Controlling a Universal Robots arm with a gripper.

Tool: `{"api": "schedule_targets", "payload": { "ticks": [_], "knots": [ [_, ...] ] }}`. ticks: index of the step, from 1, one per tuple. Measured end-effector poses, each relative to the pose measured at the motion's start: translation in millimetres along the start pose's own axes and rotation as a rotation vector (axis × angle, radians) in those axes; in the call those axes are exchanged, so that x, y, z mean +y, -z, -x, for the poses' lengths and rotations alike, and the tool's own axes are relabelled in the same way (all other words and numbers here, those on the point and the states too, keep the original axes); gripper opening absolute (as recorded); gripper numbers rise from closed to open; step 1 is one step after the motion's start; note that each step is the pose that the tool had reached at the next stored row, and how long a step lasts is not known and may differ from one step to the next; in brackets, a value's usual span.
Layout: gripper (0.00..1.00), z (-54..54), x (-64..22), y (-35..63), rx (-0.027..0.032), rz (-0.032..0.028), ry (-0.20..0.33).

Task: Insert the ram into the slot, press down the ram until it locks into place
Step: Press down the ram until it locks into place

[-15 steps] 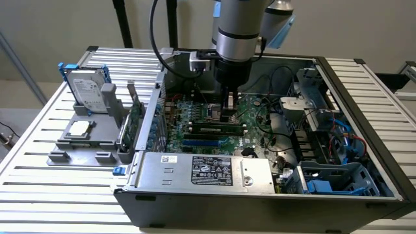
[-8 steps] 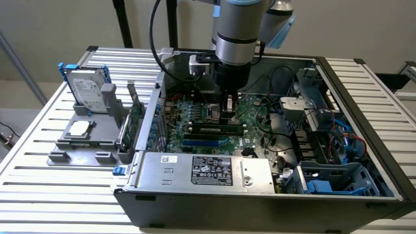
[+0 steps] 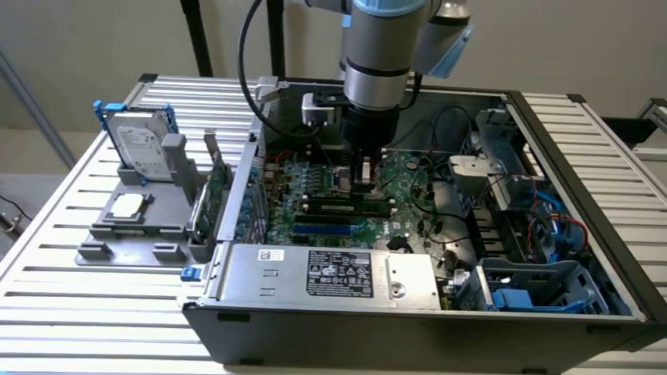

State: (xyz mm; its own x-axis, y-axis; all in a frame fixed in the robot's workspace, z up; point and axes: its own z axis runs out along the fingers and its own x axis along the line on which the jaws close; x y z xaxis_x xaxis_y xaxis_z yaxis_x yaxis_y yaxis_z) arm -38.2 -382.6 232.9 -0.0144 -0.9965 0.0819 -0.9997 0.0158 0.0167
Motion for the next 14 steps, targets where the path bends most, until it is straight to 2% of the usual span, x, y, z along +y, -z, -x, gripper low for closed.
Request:
{"api": "schedule_targets", "payload": {
  "ticks": [9, 11, 14],
  "knots": [
    [0.11, 0.4, 0.4, -7.1, 0.0009, 0.0005, 0.000],
    [0.11, 0.5, 0.5, -3.7, -0.0018, 0.0029, 0.000],
    [0.11, -0.9, 0.7, 10.3, 0.0000, 0.0055, 0.000]
  ]
}}
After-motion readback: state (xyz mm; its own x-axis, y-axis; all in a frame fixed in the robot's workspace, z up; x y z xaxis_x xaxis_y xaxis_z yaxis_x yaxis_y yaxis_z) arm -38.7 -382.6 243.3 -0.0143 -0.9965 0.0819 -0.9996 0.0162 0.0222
